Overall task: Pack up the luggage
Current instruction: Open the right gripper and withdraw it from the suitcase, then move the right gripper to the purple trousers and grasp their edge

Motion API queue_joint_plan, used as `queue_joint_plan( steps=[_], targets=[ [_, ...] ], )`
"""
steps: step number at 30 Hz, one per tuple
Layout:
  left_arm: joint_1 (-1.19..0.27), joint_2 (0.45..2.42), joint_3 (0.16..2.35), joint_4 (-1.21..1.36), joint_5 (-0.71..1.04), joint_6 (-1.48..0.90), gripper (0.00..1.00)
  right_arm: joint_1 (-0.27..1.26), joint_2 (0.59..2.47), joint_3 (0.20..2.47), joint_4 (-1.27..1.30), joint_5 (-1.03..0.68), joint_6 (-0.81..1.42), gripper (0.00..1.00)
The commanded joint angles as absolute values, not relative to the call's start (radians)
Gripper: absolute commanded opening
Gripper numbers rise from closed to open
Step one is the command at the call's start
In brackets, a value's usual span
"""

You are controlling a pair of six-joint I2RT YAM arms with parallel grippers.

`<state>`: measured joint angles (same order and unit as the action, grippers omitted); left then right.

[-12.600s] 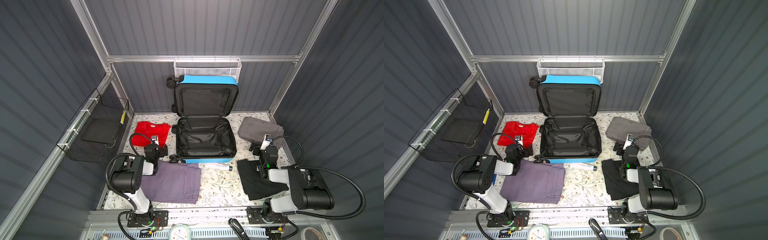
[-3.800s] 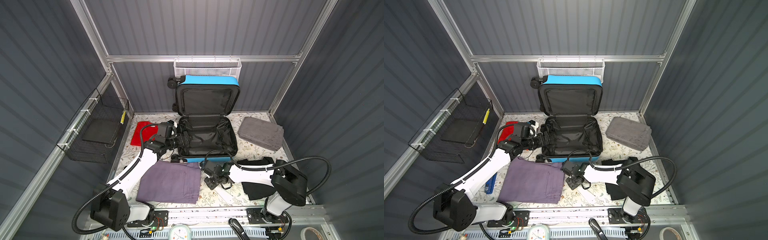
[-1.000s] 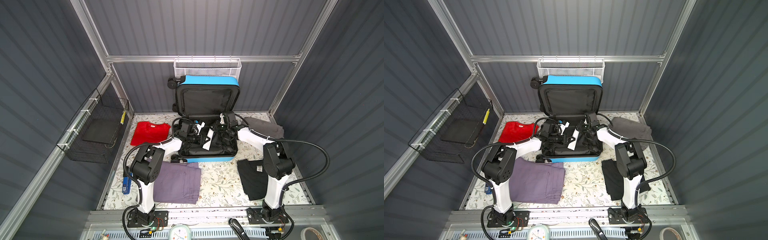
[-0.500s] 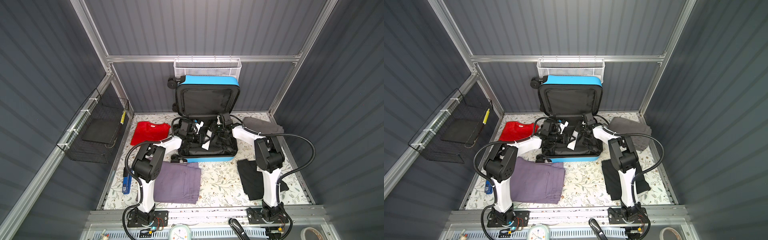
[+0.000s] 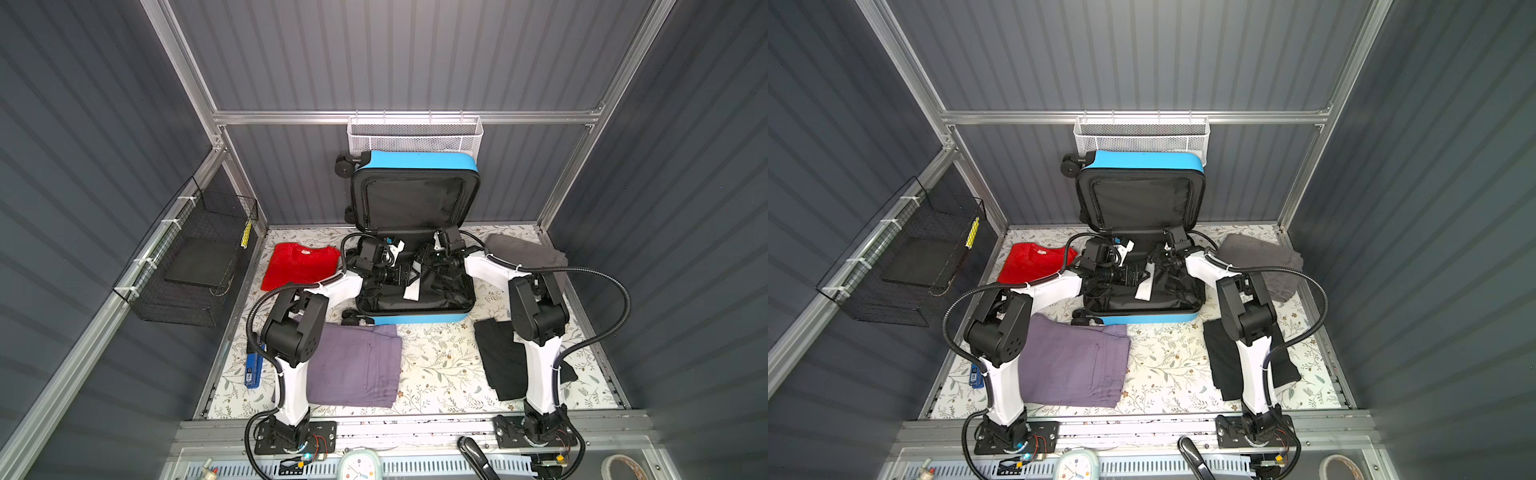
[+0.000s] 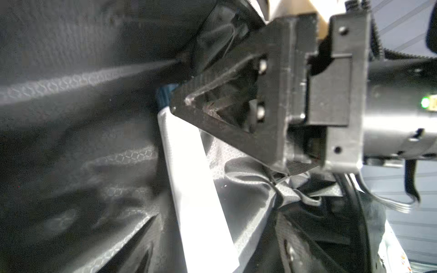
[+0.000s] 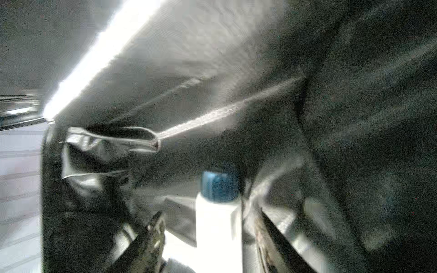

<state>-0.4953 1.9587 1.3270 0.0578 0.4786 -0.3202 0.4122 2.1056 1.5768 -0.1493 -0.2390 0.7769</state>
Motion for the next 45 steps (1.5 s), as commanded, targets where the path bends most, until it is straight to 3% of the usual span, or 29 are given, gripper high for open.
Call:
queue_joint_plan(
  steps=[1, 9, 17, 23, 29, 36, 45],
  targets=[
    [-0.488, 1.904, 1.325, 0.028, 0.467, -0.296, 0.81, 0.409, 2.032, 1.545, -0.165, -0.243, 0.749, 0.62],
    [-0.488, 1.775, 1.252, -0.004, 0.429, -0.302, 0.84, 0.412, 1.863, 1.424, -0.197, -0.277, 0.705, 0.64],
    [-0.479, 1.503, 1.151, -0.171, 0.249, -0.338, 0.90, 0.476, 1.593, 1.255, -0.257, -0.303, 0.636, 0.67],
    [-0.460, 1.271, 1.087, -0.362, 0.099, -0.367, 0.99, 0.651, 1.378, 1.104, -0.336, -0.203, 0.617, 0.74],
    [-0.425, 1.162, 1.080, -0.484, 0.035, -0.377, 1.00, 0.855, 1.242, 0.855, -0.211, -0.143, 0.800, 0.77],
    [-0.356, 1.141, 1.102, -0.557, 0.023, -0.361, 1.00, 1.037, 1.336, 0.738, -0.055, -0.068, 0.967, 0.76],
    [-0.273, 1.099, 1.100, -0.602, 0.040, -0.323, 1.00, 1.095, 1.496, 0.660, 0.144, -0.079, 1.071, 0.74]
  ],
)
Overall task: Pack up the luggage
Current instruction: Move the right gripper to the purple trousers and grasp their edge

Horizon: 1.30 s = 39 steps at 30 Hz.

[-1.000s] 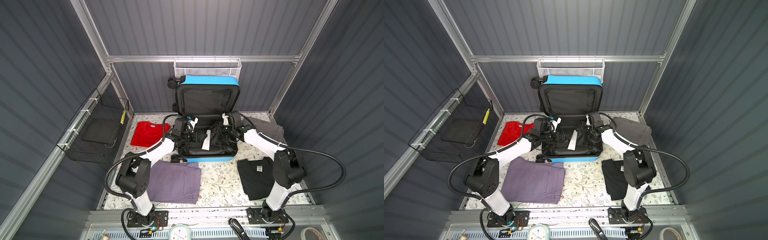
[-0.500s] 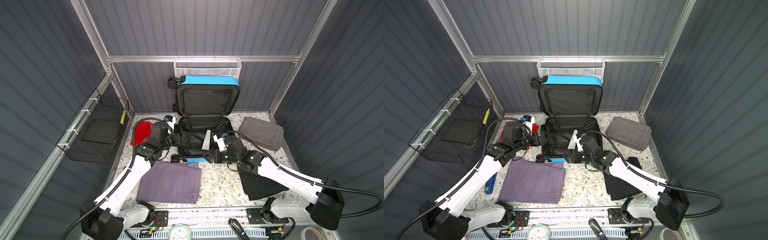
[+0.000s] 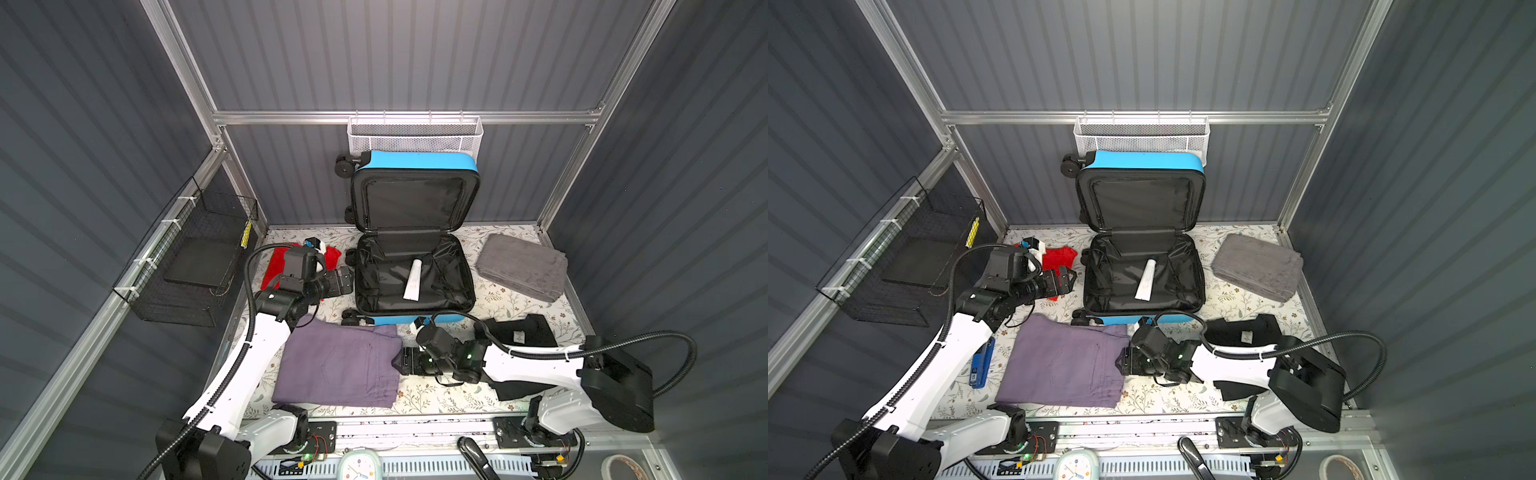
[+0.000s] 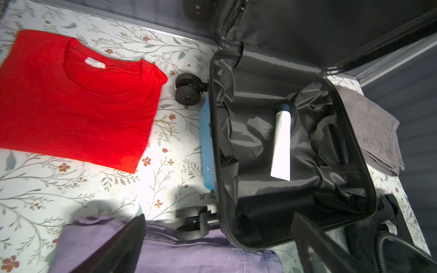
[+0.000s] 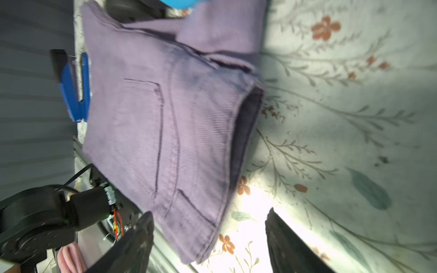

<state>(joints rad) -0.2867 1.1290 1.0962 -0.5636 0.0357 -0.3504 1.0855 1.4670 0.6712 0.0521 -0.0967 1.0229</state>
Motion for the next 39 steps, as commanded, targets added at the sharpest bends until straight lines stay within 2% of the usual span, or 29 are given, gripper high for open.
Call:
queue_joint_plan(
  steps=[1, 10, 13, 16, 18, 20, 21, 30, 36, 39],
  targets=[
    [-0.271, 1.101, 1.099, -0.606, 0.042, -0.322, 1.00, 1.095, 1.511, 0.662, 0.158, -0.089, 1.072, 0.74],
    [-0.267, 1.089, 1.050, -0.590, 0.056, -0.334, 1.00, 1.097, 1.656, 0.697, 0.270, -0.159, 1.086, 0.70],
    [-0.265, 1.088, 1.037, -0.584, 0.058, -0.340, 1.00, 1.097, 1.698, 0.703, 0.312, -0.166, 1.098, 0.63],
    [-0.265, 1.087, 1.031, -0.587, 0.064, -0.347, 1.00, 1.095, 1.718, 0.691, 0.355, -0.168, 1.118, 0.46],
    [-0.265, 1.082, 1.024, -0.592, 0.070, -0.351, 1.00, 1.094, 1.708, 0.668, 0.379, -0.160, 1.129, 0.22],
    [-0.265, 1.074, 1.015, -0.597, 0.077, -0.358, 1.00, 1.088, 1.681, 0.640, 0.382, -0.147, 1.136, 0.02],
    [-0.265, 1.067, 1.009, -0.600, 0.084, -0.363, 1.00, 1.082, 1.662, 0.622, 0.377, -0.141, 1.139, 0.00],
    [-0.267, 1.029, 0.934, -0.622, 0.159, -0.393, 1.00, 0.958, 1.428, 0.463, 0.215, -0.174, 1.134, 0.00],
    [-0.266, 0.973, 0.852, -0.661, 0.157, -0.429, 1.00, 0.825, 1.262, 0.399, 0.017, -0.214, 1.050, 0.00],
    [-0.268, 0.942, 0.784, -0.680, 0.145, -0.464, 0.98, 0.765, 1.240, 0.385, -0.036, -0.245, 0.992, 0.00]
  ],
)
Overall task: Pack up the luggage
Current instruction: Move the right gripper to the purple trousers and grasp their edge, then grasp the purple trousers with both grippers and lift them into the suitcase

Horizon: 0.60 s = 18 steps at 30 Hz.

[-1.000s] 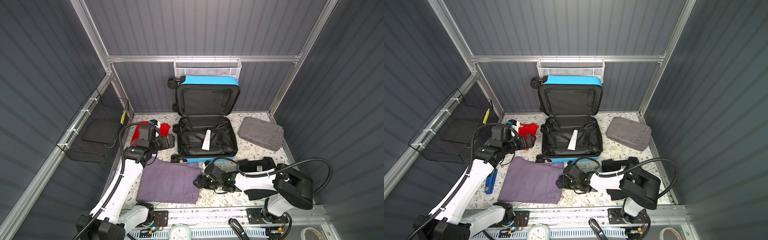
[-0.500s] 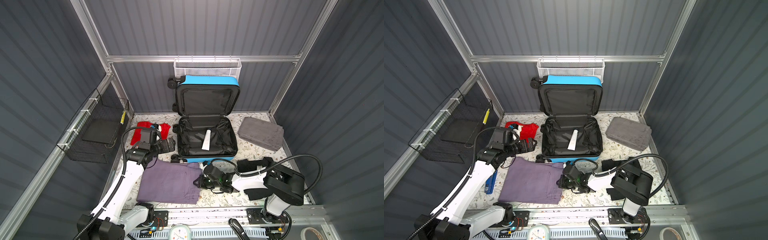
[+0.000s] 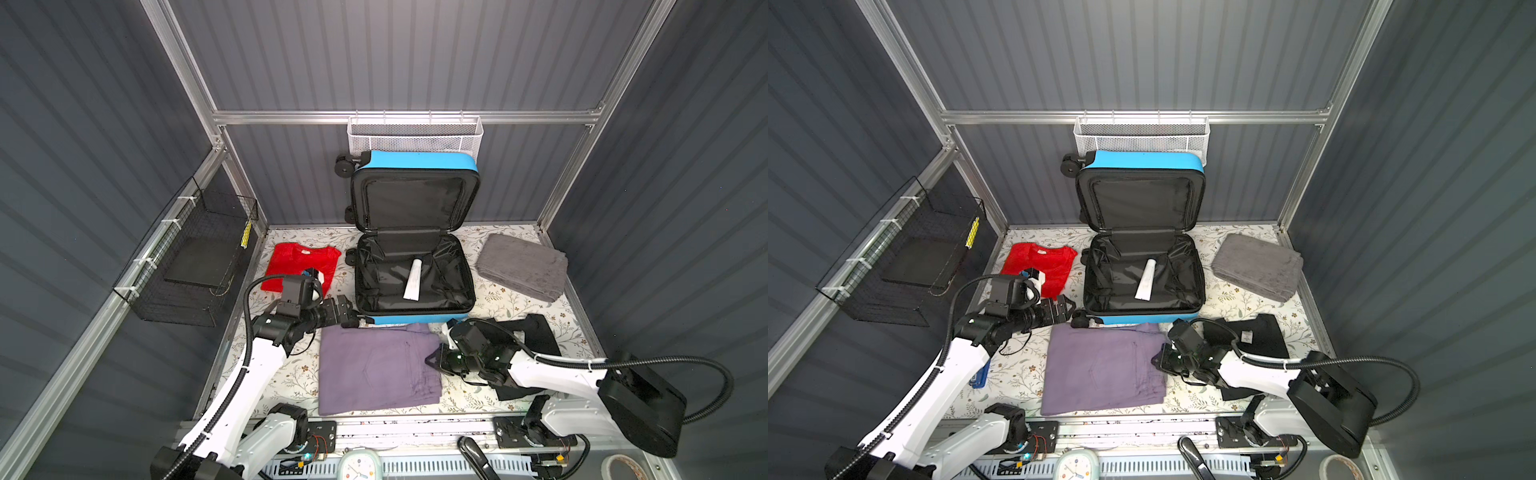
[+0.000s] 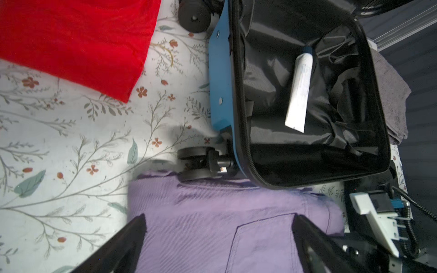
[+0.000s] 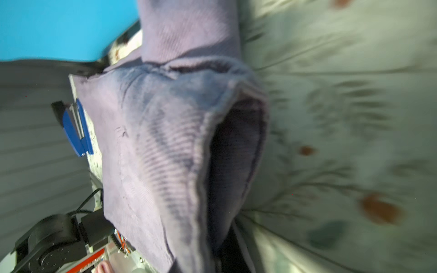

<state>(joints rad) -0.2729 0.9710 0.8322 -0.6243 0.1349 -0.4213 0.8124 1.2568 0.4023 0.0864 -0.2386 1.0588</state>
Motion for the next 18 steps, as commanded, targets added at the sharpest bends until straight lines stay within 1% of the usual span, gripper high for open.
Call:
queue_joint_plan(
  steps=[1, 4, 8, 11, 15, 18],
  targets=[
    [-0.270, 0.937, 0.761, -0.682, 0.143, -0.474, 0.98, 0.755, 1.242, 0.386, -0.049, -0.251, 0.977, 0.00],
    [-0.299, 0.923, 0.688, -0.660, 0.129, -0.533, 0.94, 0.734, 1.260, 0.388, -0.051, -0.268, 0.956, 0.00],
    [-0.327, 0.939, 0.627, -0.690, 0.057, -0.658, 0.90, 0.731, 1.285, 0.391, -0.030, -0.287, 0.955, 0.00],
    [-0.367, 0.894, 0.544, -0.660, 0.045, -0.767, 0.88, 0.730, 1.285, 0.390, -0.022, -0.288, 0.959, 0.00],
    [-0.425, 0.879, 0.488, -0.671, -0.004, -0.846, 0.87, 0.730, 1.295, 0.392, -0.013, -0.289, 0.960, 0.00],
    [-0.433, 0.857, 0.451, -0.648, -0.010, -0.869, 0.87, 0.731, 1.305, 0.396, -0.010, -0.294, 0.955, 0.00]
  ],
)
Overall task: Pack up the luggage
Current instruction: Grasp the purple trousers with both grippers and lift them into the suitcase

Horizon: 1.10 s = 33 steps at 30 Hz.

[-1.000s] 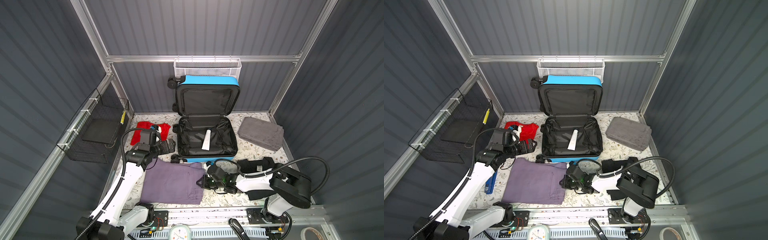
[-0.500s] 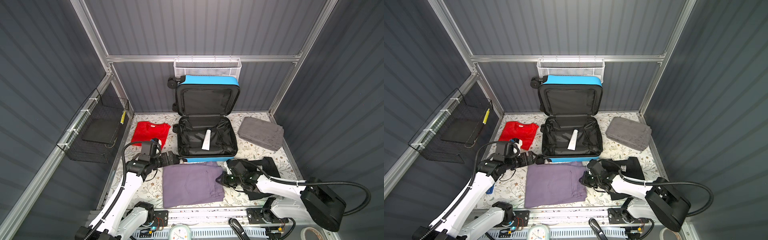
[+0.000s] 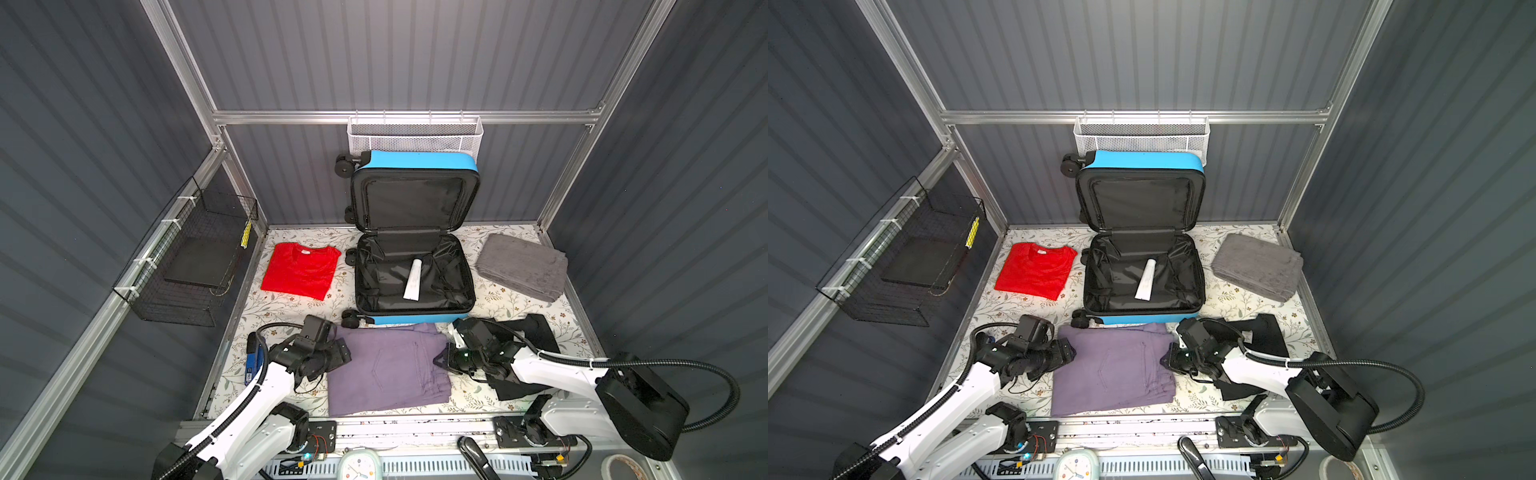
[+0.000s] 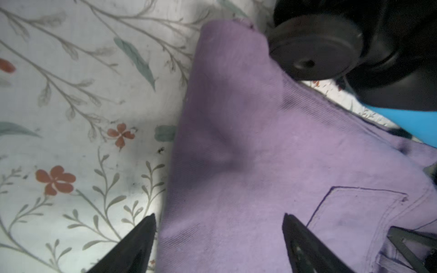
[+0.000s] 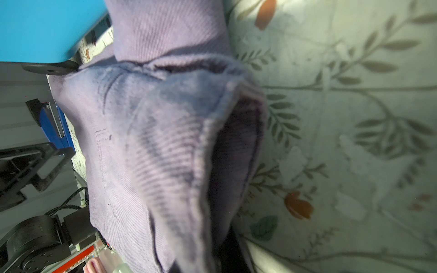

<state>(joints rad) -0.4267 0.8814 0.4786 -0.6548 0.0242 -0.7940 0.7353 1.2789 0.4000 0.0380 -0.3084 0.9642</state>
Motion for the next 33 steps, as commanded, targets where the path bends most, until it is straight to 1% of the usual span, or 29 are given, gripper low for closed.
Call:
queue_joint_plan(
  steps=[1, 7, 8, 10, 13, 17, 22, 25, 30, 33],
  targets=[
    [-0.432, 0.853, 0.440, -0.630, -0.001, -0.870, 0.87, 0.731, 1.305, 0.397, -0.010, -0.296, 0.955, 0.00],
    [-0.434, 0.880, 0.375, -0.503, 0.062, -0.841, 0.85, 0.731, 1.297, 0.403, -0.020, -0.296, 0.951, 0.00],
    [-0.434, 0.880, 0.363, -0.472, 0.078, -0.833, 0.82, 0.731, 1.295, 0.403, -0.023, -0.296, 0.950, 0.00],
    [-0.434, 0.873, 0.343, -0.422, 0.106, -0.832, 0.72, 0.730, 1.291, 0.403, -0.025, -0.295, 0.950, 0.00],
    [-0.434, 0.845, 0.328, -0.375, 0.141, -0.832, 0.46, 0.731, 1.277, 0.402, -0.033, -0.298, 0.947, 0.00],
    [-0.434, 0.769, 0.360, -0.408, 0.170, -0.837, 0.00, 0.733, 1.239, 0.408, -0.061, -0.322, 0.915, 0.00],
    [-0.437, 0.633, 0.479, -0.537, 0.184, -0.858, 0.00, 0.768, 1.109, 0.466, -0.205, -0.318, 0.860, 0.00],
    [-0.436, 0.590, 0.581, -0.608, 0.182, -0.862, 0.00, 0.795, 1.009, 0.532, -0.317, -0.307, 0.840, 0.00],
    [-0.439, 0.629, 0.781, -0.660, 0.192, -0.845, 0.00, 0.812, 0.907, 0.670, -0.465, -0.310, 0.814, 0.00],
    [-0.438, 0.681, 0.892, -0.663, 0.198, -0.830, 0.00, 0.810, 0.888, 0.769, -0.526, -0.313, 0.793, 0.00]
  ],
)
